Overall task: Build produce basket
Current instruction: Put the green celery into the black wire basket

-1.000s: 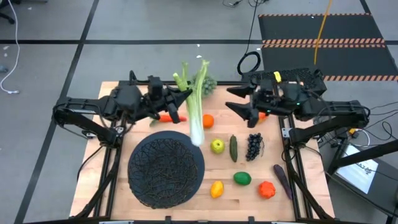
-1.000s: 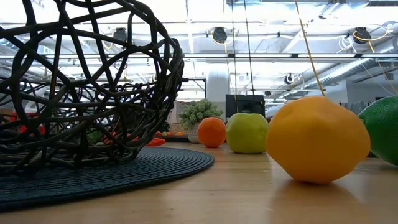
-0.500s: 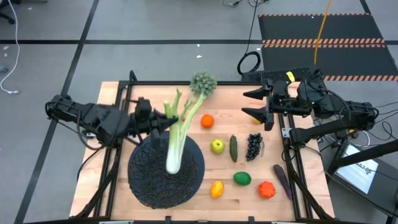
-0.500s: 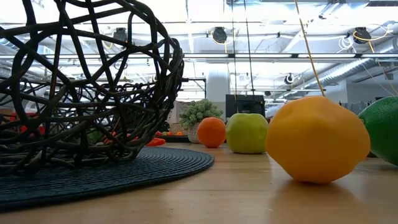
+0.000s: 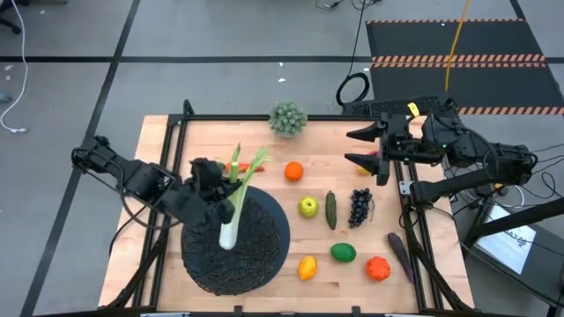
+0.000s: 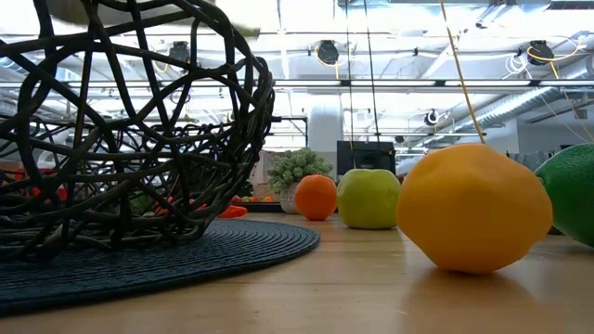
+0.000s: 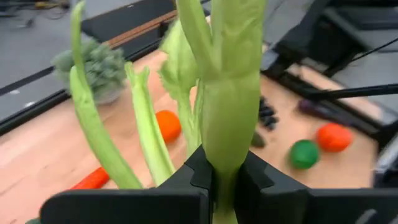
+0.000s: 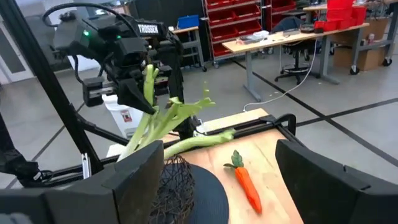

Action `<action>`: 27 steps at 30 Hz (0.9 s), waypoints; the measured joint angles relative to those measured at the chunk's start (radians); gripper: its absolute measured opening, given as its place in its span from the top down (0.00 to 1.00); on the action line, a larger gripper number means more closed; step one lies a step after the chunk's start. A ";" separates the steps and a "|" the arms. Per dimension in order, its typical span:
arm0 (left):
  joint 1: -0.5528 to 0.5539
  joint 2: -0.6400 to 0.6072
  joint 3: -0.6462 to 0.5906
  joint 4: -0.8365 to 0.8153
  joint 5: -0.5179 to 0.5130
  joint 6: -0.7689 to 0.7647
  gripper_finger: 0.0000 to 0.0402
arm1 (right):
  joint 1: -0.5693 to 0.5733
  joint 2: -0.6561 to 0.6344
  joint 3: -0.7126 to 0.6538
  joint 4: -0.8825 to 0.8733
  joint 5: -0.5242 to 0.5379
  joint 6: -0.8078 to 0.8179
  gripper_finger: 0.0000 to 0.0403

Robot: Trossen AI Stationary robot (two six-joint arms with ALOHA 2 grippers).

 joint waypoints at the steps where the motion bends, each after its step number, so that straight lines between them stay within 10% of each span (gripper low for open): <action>1: 0.005 0.009 0.000 -0.024 -0.004 -0.022 0.92 | 0.000 0.001 0.000 -0.001 0.000 0.000 0.25; 27: 0.168 0.286 0.000 -0.251 0.050 -0.316 0.92 | 0.000 0.025 0.000 -0.004 0.001 -0.003 0.25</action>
